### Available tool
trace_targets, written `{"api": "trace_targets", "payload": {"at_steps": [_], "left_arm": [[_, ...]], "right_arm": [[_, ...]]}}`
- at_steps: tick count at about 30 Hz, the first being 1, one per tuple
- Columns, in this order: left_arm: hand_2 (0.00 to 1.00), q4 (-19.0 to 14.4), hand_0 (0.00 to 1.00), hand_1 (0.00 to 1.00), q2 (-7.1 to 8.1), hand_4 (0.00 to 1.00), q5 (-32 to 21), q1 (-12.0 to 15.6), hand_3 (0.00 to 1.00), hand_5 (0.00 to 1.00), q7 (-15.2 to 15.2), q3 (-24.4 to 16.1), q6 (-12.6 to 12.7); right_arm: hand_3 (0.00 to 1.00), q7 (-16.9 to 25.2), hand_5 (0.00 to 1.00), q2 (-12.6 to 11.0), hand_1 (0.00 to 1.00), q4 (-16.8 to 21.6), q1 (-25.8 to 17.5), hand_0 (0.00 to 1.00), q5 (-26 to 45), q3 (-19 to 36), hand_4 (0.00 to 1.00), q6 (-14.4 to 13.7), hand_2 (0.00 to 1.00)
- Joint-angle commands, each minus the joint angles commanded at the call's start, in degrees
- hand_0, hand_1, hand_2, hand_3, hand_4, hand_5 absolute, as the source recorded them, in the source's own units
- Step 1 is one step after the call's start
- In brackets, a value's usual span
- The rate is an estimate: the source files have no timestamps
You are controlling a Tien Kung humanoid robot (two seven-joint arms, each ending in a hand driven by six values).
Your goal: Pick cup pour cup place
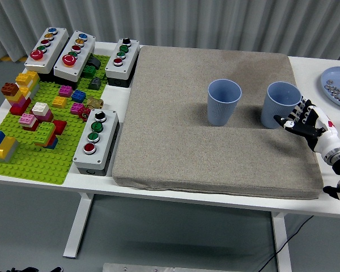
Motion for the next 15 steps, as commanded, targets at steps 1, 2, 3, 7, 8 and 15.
{"api": "trace_targets", "payload": {"at_steps": [1, 2, 3, 7, 8, 15], "left_arm": [[0.808, 0.0, 0.772, 0.756, 0.00, 0.502, 0.0, 0.0, 0.650, 0.963, 0.0, 0.0, 0.0], [0.808, 0.0, 0.772, 0.756, 0.00, 0.502, 0.0, 0.0, 0.650, 0.964, 0.0, 0.0, 0.0], [0.808, 0.0, 0.772, 0.756, 0.00, 0.502, 0.0, 0.0, 0.650, 0.964, 0.0, 0.0, 0.0], [0.808, 0.0, 0.772, 0.756, -0.01, 0.502, 0.0, 0.0, 0.650, 0.964, 0.0, 0.0, 0.0], [0.808, 0.0, 0.771, 0.756, -0.01, 0.502, 0.0, -0.1, 0.649, 0.964, 0.0, 0.0, 0.0], [0.809, 0.0, 0.773, 0.755, 0.00, 0.502, 0.1, -0.2, 0.649, 0.964, 0.0, 0.0, 0.0]], "right_arm": [[0.998, 0.0, 0.141, 0.0, 0.935, 0.0, 0.0, 0.958, 0.0, 0.0, 0.817, 0.0, 0.998], [0.998, 0.0, 0.138, 0.0, 0.936, 0.0, 0.0, 0.959, 0.0, -0.1, 0.816, 0.0, 0.998], [0.998, 0.0, 0.138, 0.0, 0.936, -0.1, 0.1, 0.959, 0.0, -0.1, 0.816, 0.0, 0.998], [0.998, 0.2, 0.138, 0.1, 0.936, -0.8, 0.4, 0.959, 0.1, -0.3, 0.816, 0.0, 0.998], [0.998, 0.3, 0.137, 0.1, 0.935, -0.9, 0.5, 0.960, 0.1, -0.4, 0.812, 0.0, 0.998], [0.998, 0.5, 0.135, 0.4, 0.935, -2.0, 2.1, 0.960, -0.1, -1.7, 0.809, 0.0, 0.998]]}}
